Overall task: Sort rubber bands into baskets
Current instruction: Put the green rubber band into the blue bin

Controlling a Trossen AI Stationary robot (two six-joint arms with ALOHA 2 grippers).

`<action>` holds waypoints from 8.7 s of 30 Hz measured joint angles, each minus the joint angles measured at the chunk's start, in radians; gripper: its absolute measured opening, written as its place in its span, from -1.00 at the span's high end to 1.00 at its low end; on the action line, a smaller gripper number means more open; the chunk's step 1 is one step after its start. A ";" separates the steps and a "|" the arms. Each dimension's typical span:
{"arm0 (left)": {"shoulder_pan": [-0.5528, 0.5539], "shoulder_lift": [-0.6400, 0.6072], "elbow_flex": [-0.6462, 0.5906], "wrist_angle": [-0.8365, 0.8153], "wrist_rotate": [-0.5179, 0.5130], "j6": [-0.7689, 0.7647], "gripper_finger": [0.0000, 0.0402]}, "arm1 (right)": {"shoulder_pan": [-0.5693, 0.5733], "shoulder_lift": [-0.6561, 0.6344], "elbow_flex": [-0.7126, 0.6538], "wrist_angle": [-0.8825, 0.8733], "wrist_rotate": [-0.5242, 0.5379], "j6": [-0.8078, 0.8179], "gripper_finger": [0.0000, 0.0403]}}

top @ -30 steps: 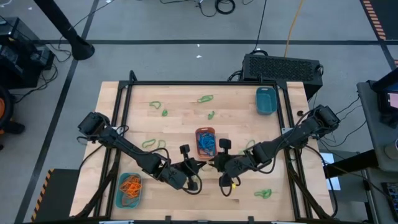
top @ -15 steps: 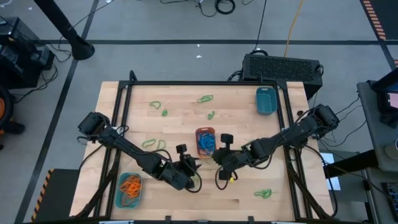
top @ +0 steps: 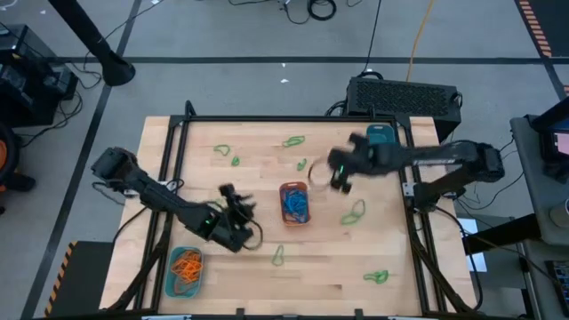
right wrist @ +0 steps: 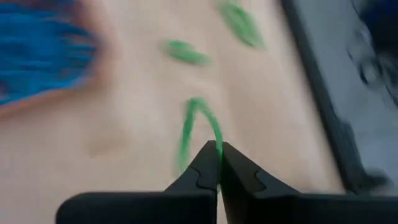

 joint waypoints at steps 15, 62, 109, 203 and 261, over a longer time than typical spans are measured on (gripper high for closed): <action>0.405 -0.456 -0.607 1.254 0.666 0.568 0.31 | -0.675 -0.039 0.001 -0.119 -0.101 0.042 1.00; 0.516 -0.479 -0.643 1.549 0.902 0.493 0.31 | -0.788 0.134 0.000 -0.245 0.031 0.040 0.47; 0.516 -0.479 -0.642 1.549 0.900 0.442 0.31 | 0.225 -0.092 -0.483 0.395 -0.414 0.144 0.41; 0.520 -0.479 -0.407 0.399 0.893 0.208 0.31 | -0.716 -0.092 -0.289 -0.058 0.057 0.028 0.75; 0.552 -0.479 -0.407 0.422 0.871 0.234 0.31 | -0.497 0.693 0.314 0.464 -0.608 -0.403 0.57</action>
